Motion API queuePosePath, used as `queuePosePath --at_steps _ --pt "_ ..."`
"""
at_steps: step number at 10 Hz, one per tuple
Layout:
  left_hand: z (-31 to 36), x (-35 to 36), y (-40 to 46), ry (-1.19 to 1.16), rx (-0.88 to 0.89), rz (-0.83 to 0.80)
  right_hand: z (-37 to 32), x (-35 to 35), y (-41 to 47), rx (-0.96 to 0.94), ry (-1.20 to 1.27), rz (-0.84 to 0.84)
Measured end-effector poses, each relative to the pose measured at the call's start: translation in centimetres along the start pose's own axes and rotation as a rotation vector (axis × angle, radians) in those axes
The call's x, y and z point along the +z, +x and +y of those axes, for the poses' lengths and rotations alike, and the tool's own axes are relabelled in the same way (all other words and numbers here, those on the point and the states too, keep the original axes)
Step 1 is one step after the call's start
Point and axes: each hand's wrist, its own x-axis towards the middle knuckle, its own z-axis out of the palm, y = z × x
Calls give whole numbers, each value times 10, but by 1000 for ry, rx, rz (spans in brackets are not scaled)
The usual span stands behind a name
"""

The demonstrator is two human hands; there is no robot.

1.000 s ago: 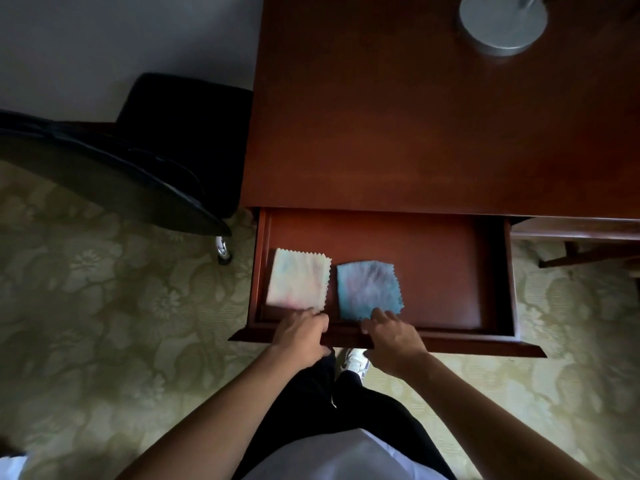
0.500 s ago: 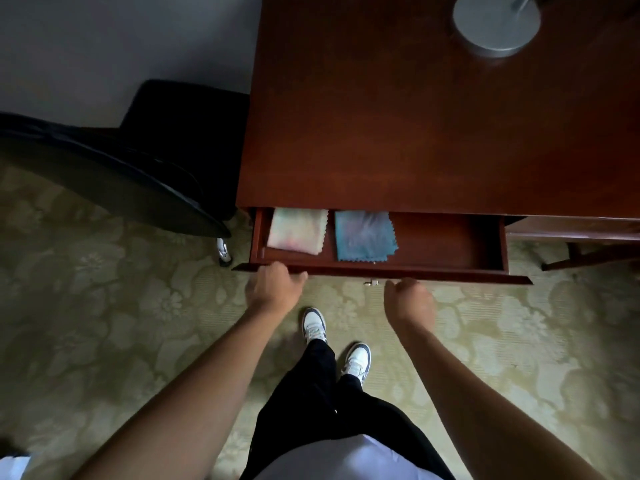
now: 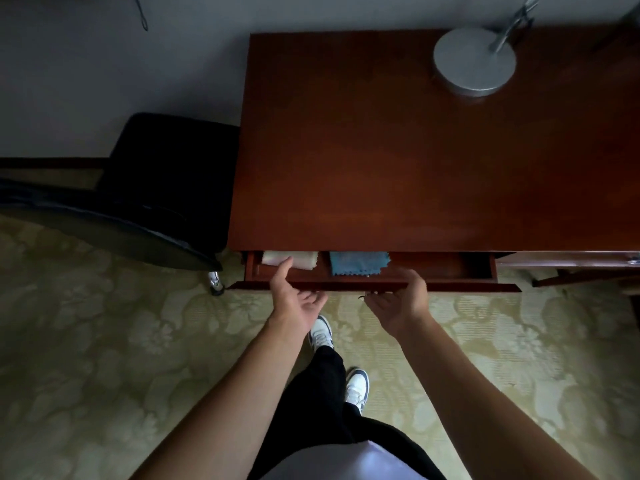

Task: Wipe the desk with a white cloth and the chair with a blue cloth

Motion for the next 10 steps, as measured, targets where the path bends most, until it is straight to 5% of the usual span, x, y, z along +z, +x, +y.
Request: queuePosePath --at_steps 2,4,7,8,10 --pt "35 45 21 -39 -55 -25 -37 40 16 5 65 10" --pt "46 82 30 1 -71 75 -60 75 34 3 -179 167" --pt "37 83 18 560 -144 72 -58 52 23 30 -719 157" --pt "26 85 6 830 -81 42 -67 39 12 -52 -774 121" --pt "-17 161 -27 1087 366 -90 -116 33 -13 -318 -694 -21"
